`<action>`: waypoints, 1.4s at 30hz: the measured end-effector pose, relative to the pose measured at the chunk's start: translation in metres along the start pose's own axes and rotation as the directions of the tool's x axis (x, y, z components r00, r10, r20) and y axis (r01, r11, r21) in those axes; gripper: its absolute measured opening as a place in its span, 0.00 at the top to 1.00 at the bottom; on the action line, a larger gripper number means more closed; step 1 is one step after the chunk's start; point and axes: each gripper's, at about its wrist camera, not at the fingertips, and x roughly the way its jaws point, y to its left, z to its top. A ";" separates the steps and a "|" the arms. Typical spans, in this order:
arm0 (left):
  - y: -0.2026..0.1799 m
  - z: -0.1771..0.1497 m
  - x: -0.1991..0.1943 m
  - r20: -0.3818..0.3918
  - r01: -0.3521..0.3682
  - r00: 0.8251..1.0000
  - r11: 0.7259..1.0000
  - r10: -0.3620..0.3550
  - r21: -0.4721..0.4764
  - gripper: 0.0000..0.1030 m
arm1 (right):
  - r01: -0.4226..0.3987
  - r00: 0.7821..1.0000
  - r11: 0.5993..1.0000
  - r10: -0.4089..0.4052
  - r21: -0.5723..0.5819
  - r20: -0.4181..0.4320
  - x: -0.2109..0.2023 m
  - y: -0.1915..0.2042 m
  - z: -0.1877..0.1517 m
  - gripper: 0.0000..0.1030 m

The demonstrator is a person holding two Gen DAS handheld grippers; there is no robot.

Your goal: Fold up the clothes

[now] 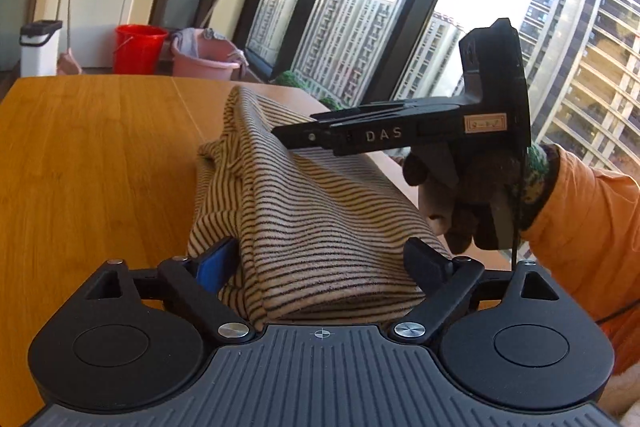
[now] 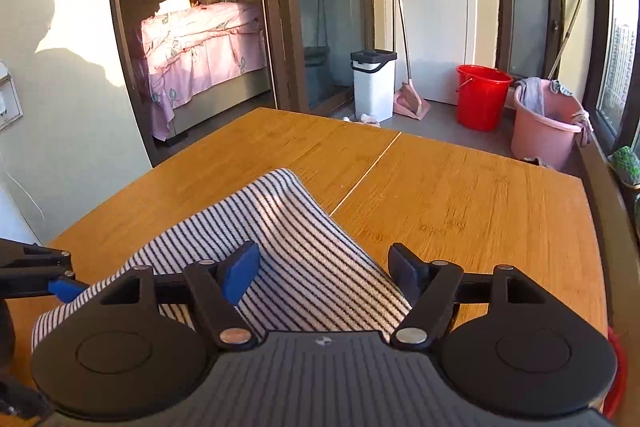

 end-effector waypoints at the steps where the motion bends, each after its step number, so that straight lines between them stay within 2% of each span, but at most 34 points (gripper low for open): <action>1: -0.003 -0.001 0.000 -0.004 0.004 1.000 1.000 -0.004 0.011 0.06 | 0.026 1.000 1.000 -0.026 -0.005 0.014 -0.011 0.001 0.000 0.24; 3: -0.005 -0.002 0.001 -0.008 0.007 1.000 1.000 -0.007 0.021 0.05 | 0.068 0.997 0.998 -0.069 0.006 0.048 -0.034 0.000 -0.004 0.20; 4: -0.004 -0.001 0.003 -0.008 0.007 1.000 1.000 -0.007 0.017 0.05 | 0.068 0.996 0.997 -0.070 0.042 0.052 -0.042 -0.003 -0.011 0.17; 8: -0.004 -0.004 0.001 -0.003 0.021 1.000 1.000 -0.021 -0.005 0.05 | 0.050 0.996 0.978 -0.064 0.204 0.062 -0.075 -0.019 -0.039 0.12; 10: -0.005 -0.004 0.001 -0.011 0.049 0.999 0.999 -0.049 -0.009 0.03 | 0.041 0.997 0.956 -0.057 0.289 0.047 -0.078 -0.029 -0.059 0.12; 13: -0.012 -0.007 0.001 -0.034 0.137 0.990 0.991 -0.137 -0.007 0.02 | 0.052 0.997 0.912 -0.069 0.407 0.027 -0.069 -0.043 -0.085 0.12; 15: -0.018 -0.010 0.003 -0.047 0.161 0.986 0.987 -0.161 0.012 0.00 | 0.024 0.998 0.879 -0.049 0.477 0.039 -0.065 -0.053 -0.091 0.12; 16: -0.020 -0.011 0.006 -0.052 0.164 0.985 0.986 -0.163 0.022 0.00 | 0.021 0.998 0.875 -0.048 0.484 0.043 -0.062 -0.055 -0.092 0.12; 21: -0.021 -0.007 0.008 -0.051 0.172 0.984 0.985 -0.170 0.027 0.00 | 0.028 0.998 0.910 -0.051 0.413 0.043 -0.054 -0.045 -0.081 0.11; 24: -0.017 -0.003 -0.007 0.007 0.177 0.984 0.984 -0.177 0.005 0.00 | 0.021 0.997 0.914 -0.047 0.406 0.054 -0.059 -0.042 -0.081 0.11; 28: -0.009 0.006 -0.015 0.091 0.086 0.993 0.995 -0.082 -0.042 0.00 | 0.009 0.997 0.909 -0.038 0.418 0.062 -0.069 -0.038 -0.085 0.11; 30: -0.003 0.010 -0.014 0.108 0.062 0.993 0.995 -0.054 -0.077 0.00 | 0.004 0.997 0.912 -0.033 0.410 0.065 -0.075 -0.034 -0.087 0.10; 32: 0.000 0.011 -0.011 0.103 0.036 0.994 0.995 -0.026 -0.096 0.04 | -0.020 0.998 0.915 -0.007 0.403 0.063 -0.079 -0.028 -0.090 0.07; 34: 0.001 0.011 -0.007 0.081 0.014 0.997 0.995 -0.006 -0.097 0.25 | -0.042 0.998 0.920 0.024 0.390 0.053 -0.081 -0.021 -0.094 0.05; 35: 0.002 0.010 -0.004 0.065 0.011 0.998 0.995 -0.005 -0.097 0.28 | -0.050 0.998 0.929 0.037 0.368 0.042 -0.079 -0.015 -0.096 0.05; 38: 0.004 0.009 0.002 0.040 0.019 0.999 0.995 -0.015 -0.101 0.28 | -0.038 0.999 0.959 0.033 0.281 0.021 -0.072 0.002 -0.097 0.10; 39: 0.003 0.009 0.002 0.039 0.022 0.999 0.995 -0.018 -0.099 0.28 | -0.038 0.999 0.963 0.034 0.266 0.020 -0.068 0.005 -0.095 0.16; 42: 0.003 0.010 0.000 0.048 0.023 0.999 0.995 -0.018 -0.094 0.27 | -0.023 1.000 0.970 0.018 0.241 0.022 -0.056 0.008 -0.085 0.17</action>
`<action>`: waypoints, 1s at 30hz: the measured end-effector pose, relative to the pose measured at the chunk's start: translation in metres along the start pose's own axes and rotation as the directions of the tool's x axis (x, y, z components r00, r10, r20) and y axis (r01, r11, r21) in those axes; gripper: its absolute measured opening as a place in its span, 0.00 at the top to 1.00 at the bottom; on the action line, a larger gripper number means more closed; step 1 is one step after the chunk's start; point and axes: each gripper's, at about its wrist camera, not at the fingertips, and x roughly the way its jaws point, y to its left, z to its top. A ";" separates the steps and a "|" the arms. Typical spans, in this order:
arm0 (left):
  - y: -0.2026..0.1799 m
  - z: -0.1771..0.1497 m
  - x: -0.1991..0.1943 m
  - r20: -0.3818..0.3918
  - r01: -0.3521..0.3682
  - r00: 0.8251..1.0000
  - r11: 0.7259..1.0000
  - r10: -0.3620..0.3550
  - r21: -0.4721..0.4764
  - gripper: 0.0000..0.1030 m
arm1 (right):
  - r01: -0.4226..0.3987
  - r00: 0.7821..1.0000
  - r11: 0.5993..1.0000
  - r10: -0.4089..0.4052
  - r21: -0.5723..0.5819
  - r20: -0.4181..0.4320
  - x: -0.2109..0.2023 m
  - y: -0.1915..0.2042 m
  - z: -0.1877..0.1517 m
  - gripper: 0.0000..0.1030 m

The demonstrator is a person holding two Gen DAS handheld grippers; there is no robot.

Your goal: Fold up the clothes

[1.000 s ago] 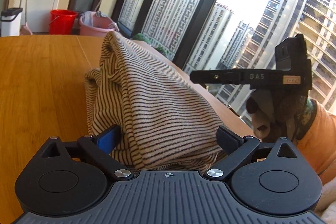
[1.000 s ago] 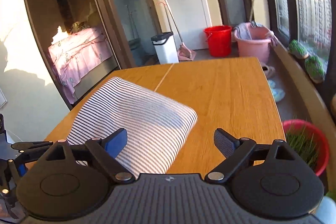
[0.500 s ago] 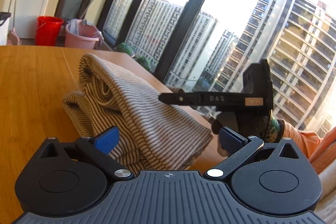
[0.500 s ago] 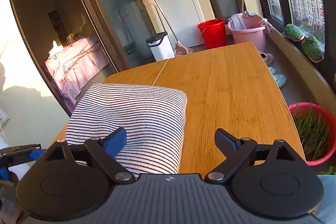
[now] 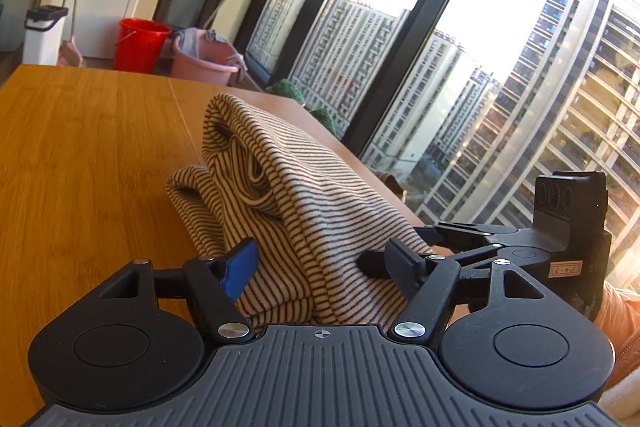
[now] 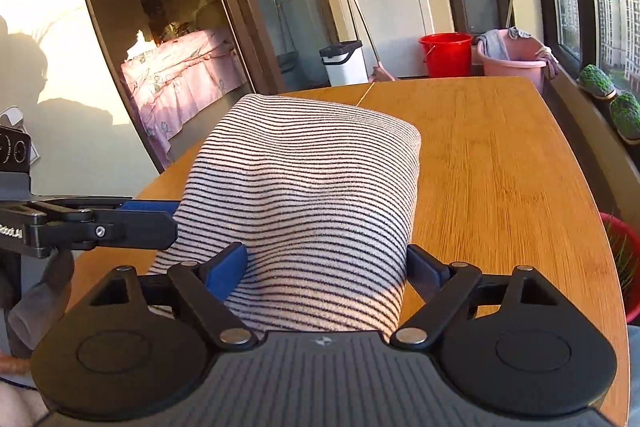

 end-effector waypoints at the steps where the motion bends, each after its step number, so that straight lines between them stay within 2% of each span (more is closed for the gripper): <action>1: 0.002 0.001 -0.002 0.010 -0.009 1.000 1.000 0.009 -0.005 0.26 | 0.004 1.000 1.000 -0.003 -0.009 0.003 0.005 0.001 0.004 0.17; 4: 0.011 0.005 -0.011 0.047 -0.045 0.998 0.999 0.046 -0.029 0.24 | 0.015 1.000 0.999 -0.015 -0.039 0.014 0.020 0.003 0.015 0.17; 7: 0.029 0.013 -0.027 0.111 -0.107 0.987 0.989 0.119 -0.104 0.18 | 0.047 0.998 0.994 -0.043 -0.102 0.040 0.036 0.011 0.024 0.17; 10: 0.053 0.019 -0.045 0.135 -0.155 0.973 0.964 0.187 -0.217 0.17 | 0.093 0.994 0.976 -0.079 -0.196 0.077 0.034 0.023 0.031 0.17; 12: 0.069 0.020 -0.055 0.127 -0.162 0.970 0.943 0.206 -0.290 0.17 | 0.133 0.987 0.948 -0.100 -0.290 0.126 0.019 0.036 0.033 0.17; 14: 0.081 0.017 -0.056 0.112 -0.141 0.975 0.926 0.191 -0.351 0.18 | 0.109 0.988 0.934 -0.063 -0.339 0.144 0.001 0.047 0.033 0.17; 15: 0.086 0.014 -0.055 0.104 -0.119 0.980 0.919 0.170 -0.377 0.21 | 0.062 0.990 0.932 -0.012 -0.357 0.142 -0.009 0.055 0.033 0.17; 19: 0.079 0.009 -0.043 0.075 -0.042 0.994 0.933 0.073 -0.357 0.31 | -0.047 0.990 0.880 0.105 -0.472 0.097 -0.025 0.091 0.020 0.17; 22: 0.067 0.008 -0.026 0.039 -0.047 0.997 0.954 0.061 -0.297 0.36 | -0.006 0.995 0.828 0.060 -0.560 0.078 -0.007 0.112 0.003 0.17; 25: 0.070 0.003 -0.013 0.011 -0.053 0.998 0.945 0.059 -0.324 0.42 | 0.046 0.998 0.801 -0.005 -0.596 0.070 0.013 0.109 -0.009 0.17; 26: 0.072 0.002 -0.011 0.006 -0.050 0.998 0.940 0.056 -0.337 0.42 | 0.058 0.997 0.797 -0.018 -0.602 0.073 0.016 0.107 -0.012 0.20; 27: 0.075 0.000 -0.009 0.005 -0.045 0.999 0.935 0.050 -0.352 0.41 | 0.069 0.996 0.791 -0.021 -0.608 0.084 0.014 0.106 -0.013 0.30; 28: 0.077 -0.001 -0.009 0.006 -0.043 0.999 0.932 0.049 -0.361 0.42 | 0.064 0.996 0.796 -0.013 -0.601 0.090 0.010 0.106 -0.010 0.46; 29: 0.078 -0.001 -0.011 0.010 -0.043 0.999 0.930 0.050 -0.366 0.42 | 0.058 0.996 0.803 -0.003 -0.593 0.094 0.006 0.105 -0.007 0.54; 30: 0.079 -0.001 -0.012 0.014 -0.042 0.999 0.928 0.051 -0.371 0.43 | 0.058 0.994 0.822 0.005 -0.567 0.109 0.000 0.104 0.000 0.71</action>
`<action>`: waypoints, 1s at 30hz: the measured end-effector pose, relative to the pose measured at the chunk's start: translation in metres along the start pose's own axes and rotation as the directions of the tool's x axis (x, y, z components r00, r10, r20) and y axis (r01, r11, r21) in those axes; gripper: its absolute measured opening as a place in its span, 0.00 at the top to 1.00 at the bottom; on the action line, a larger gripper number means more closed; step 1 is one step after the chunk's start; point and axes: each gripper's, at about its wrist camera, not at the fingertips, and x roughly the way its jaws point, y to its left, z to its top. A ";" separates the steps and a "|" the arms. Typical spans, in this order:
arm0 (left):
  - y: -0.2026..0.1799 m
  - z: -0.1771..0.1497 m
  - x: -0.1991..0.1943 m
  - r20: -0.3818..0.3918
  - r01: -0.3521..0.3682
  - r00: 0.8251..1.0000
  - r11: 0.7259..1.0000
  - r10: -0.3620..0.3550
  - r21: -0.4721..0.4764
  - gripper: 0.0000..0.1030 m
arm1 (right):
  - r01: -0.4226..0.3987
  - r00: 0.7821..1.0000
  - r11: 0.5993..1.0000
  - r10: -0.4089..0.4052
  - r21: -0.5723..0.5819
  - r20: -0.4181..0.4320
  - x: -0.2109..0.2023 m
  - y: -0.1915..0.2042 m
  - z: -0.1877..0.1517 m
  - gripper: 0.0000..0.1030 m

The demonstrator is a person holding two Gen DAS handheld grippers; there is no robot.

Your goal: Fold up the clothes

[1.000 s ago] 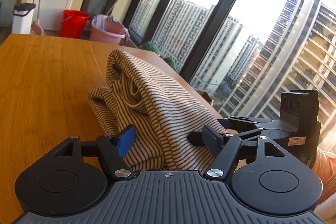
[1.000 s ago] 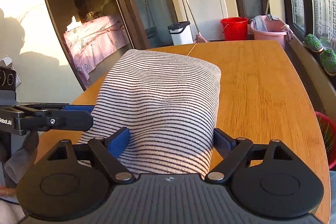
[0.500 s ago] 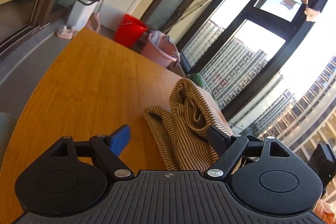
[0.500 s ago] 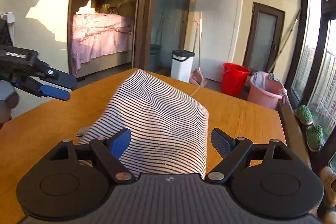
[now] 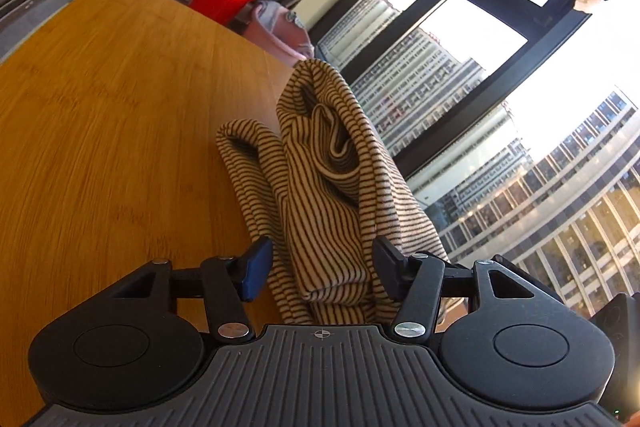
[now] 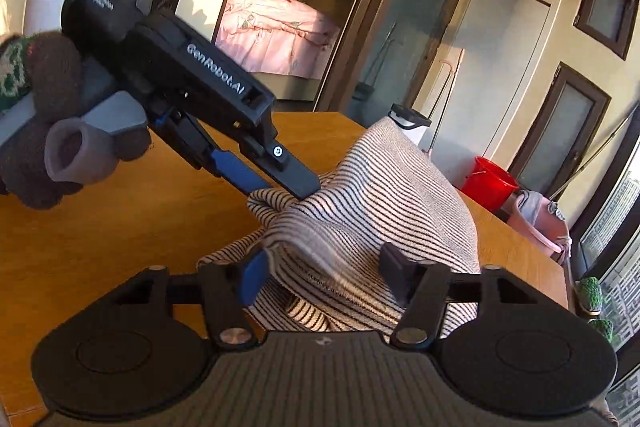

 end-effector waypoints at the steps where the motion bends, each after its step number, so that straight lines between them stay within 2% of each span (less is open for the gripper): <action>1: 0.001 0.000 -0.001 0.004 0.000 1.000 1.000 0.000 -0.006 0.44 | 0.011 1.000 1.000 -0.012 0.028 0.014 -0.004 -0.004 0.005 0.87; 2: 0.002 0.001 -0.002 0.007 0.002 1.000 1.000 -0.002 -0.009 0.44 | 0.021 0.999 0.998 -0.023 0.058 0.033 -0.008 -0.009 0.011 0.92; 4: 0.004 0.001 -0.004 0.003 0.009 1.000 1.000 -0.008 -0.020 0.44 | -0.009 0.996 0.990 -0.003 0.138 0.086 -0.017 -0.020 0.025 0.93; 7: 0.008 0.000 -0.001 -0.018 0.001 1.000 0.999 -0.002 -0.043 0.44 | -0.117 0.988 0.980 0.099 0.162 0.118 -0.019 -0.020 0.038 0.93; 10: 0.016 0.004 -0.012 0.020 -0.012 1.000 0.997 0.014 -0.072 0.44 | -0.181 0.983 0.979 0.177 0.094 0.043 -0.004 0.002 0.031 0.93; 14: 0.022 0.018 -0.042 0.110 -0.051 0.992 0.997 0.057 -0.061 0.43 | -0.192 0.980 0.981 0.190 -0.037 -0.052 0.022 0.037 0.018 0.91; 15: 0.018 0.022 -0.048 0.124 -0.042 0.991 0.998 0.046 -0.037 0.40 | -0.190 0.981 0.980 0.187 -0.062 -0.060 0.025 0.042 0.017 0.90; 16: 0.011 0.026 -0.051 0.128 -0.027 0.991 1.000 0.026 0.000 0.31 | -0.184 0.982 0.979 0.179 -0.090 -0.063 0.027 0.047 0.018 0.90; 19: -0.024 0.030 -0.044 0.099 -0.001 0.995 0.990 -0.014 0.144 0.20 | -0.168 0.985 0.973 0.158 -0.156 -0.070 0.027 0.058 0.020 0.87; 21: -0.043 0.027 -0.025 0.058 -0.033 0.998 0.974 0.020 0.224 0.20 | -0.159 0.986 0.969 0.148 -0.191 -0.069 0.024 0.063 0.019 0.83; 23: -0.051 0.023 -0.005 0.029 -0.092 0.996 0.954 0.088 0.285 0.30 | -0.159 0.987 0.967 0.150 -0.198 -0.060 0.017 0.061 0.019 0.78; 24: -0.050 0.021 0.003 0.021 -0.120 0.993 0.948 0.119 0.295 0.45 | -0.167 0.986 0.969 0.160 -0.185 -0.054 0.011 0.057 0.019 0.76; 26: -0.046 0.018 0.013 0.014 -0.168 0.985 0.939 0.172 0.300 0.47 | -0.219 0.976 0.970 0.216 -0.104 -0.041 -0.005 0.037 0.020 0.74; 30: -0.044 0.014 0.012 0.026 -0.179 0.983 0.937 0.180 0.301 0.47 | -0.226 0.974 0.961 0.228 0.162 0.006 -0.029 -0.016 0.013 0.52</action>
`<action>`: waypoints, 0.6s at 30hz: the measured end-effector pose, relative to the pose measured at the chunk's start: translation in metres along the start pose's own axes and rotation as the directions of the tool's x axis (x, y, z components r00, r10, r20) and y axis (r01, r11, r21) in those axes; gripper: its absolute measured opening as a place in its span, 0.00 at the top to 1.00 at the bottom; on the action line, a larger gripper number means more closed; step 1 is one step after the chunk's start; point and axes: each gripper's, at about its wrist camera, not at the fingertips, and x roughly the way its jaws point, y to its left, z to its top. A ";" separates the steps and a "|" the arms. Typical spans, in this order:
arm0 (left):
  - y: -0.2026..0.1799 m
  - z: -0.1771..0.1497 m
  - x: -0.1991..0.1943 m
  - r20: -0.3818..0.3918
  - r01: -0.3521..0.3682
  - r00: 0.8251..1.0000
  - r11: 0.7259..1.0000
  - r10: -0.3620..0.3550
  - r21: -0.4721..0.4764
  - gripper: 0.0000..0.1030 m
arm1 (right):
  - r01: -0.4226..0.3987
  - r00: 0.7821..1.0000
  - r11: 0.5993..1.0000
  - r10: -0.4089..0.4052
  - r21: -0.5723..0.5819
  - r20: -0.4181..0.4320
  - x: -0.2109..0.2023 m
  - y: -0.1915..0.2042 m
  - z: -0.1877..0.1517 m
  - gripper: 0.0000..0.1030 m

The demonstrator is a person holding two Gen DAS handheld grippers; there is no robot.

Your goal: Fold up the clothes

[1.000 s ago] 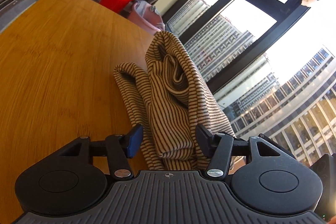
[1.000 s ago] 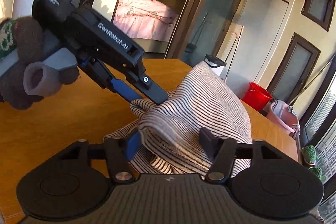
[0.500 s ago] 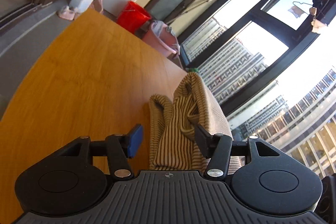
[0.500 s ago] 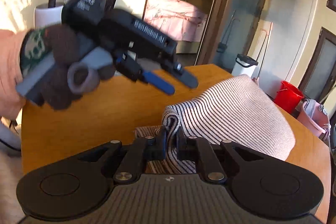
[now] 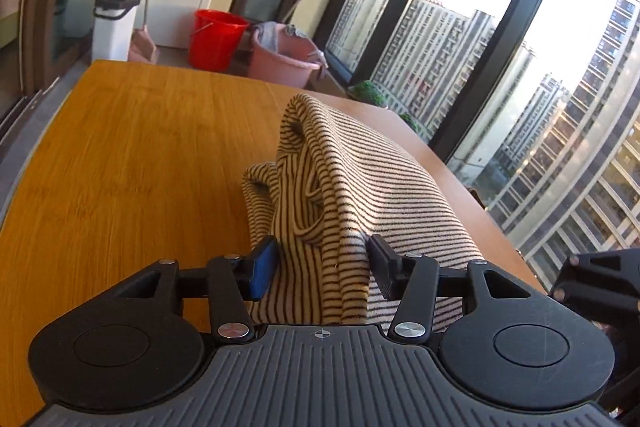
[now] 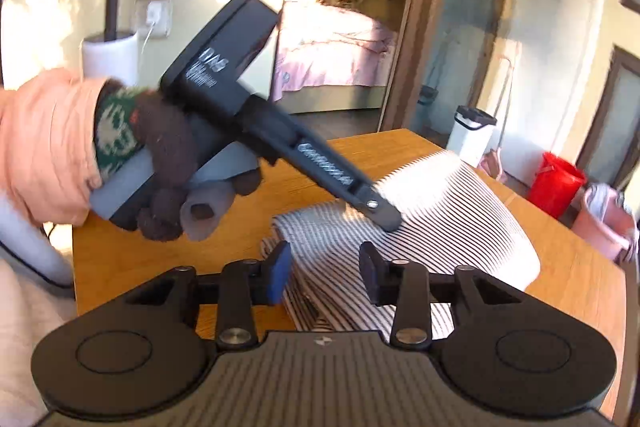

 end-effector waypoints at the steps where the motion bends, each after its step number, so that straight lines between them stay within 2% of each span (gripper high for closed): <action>1: -0.001 -0.001 -0.001 0.002 -0.002 1.000 1.000 0.002 0.007 0.48 | 0.004 1.000 0.996 -0.006 0.094 0.016 -0.007 -0.016 -0.002 0.46; 3: -0.003 -0.002 -0.003 0.007 -0.005 1.000 1.000 0.005 0.022 0.49 | 0.020 0.999 0.966 -0.031 0.256 0.037 -0.011 -0.045 -0.008 0.40; 5: -0.002 -0.002 -0.004 0.007 0.002 1.000 1.000 -0.002 0.018 0.50 | 0.026 0.998 0.918 -0.050 0.396 0.050 -0.012 -0.070 -0.016 0.38; 7: 0.001 -0.003 -0.006 0.006 0.009 1.000 1.000 -0.009 0.008 0.50 | 0.033 0.996 0.853 -0.070 0.520 0.052 -0.006 -0.089 -0.028 0.37; 10: 0.006 -0.006 -0.009 0.005 0.021 1.000 1.000 -0.021 -0.011 0.50 | 0.048 0.995 0.748 -0.094 0.662 0.034 0.013 -0.111 -0.044 0.36; 13: 0.010 -0.011 -0.013 0.003 0.036 0.999 0.999 -0.036 -0.029 0.51 | 0.025 0.997 0.677 -0.068 0.736 0.029 0.040 -0.128 -0.048 0.35; 14: 0.012 -0.013 -0.015 0.002 0.041 0.999 0.999 -0.040 -0.037 0.51 | 0.014 0.998 0.676 -0.057 0.737 0.033 0.044 -0.128 -0.047 0.35; 15: 0.014 -0.016 -0.017 0.005 0.043 0.999 0.998 -0.042 -0.045 0.51 | 0.027 0.997 0.699 -0.067 0.715 0.028 0.047 -0.123 -0.043 0.38; 18: 0.014 -0.020 -0.023 0.015 0.049 0.999 0.997 -0.049 -0.058 0.57 | 0.058 0.995 0.798 -0.094 0.600 0.027 0.051 -0.106 -0.026 0.42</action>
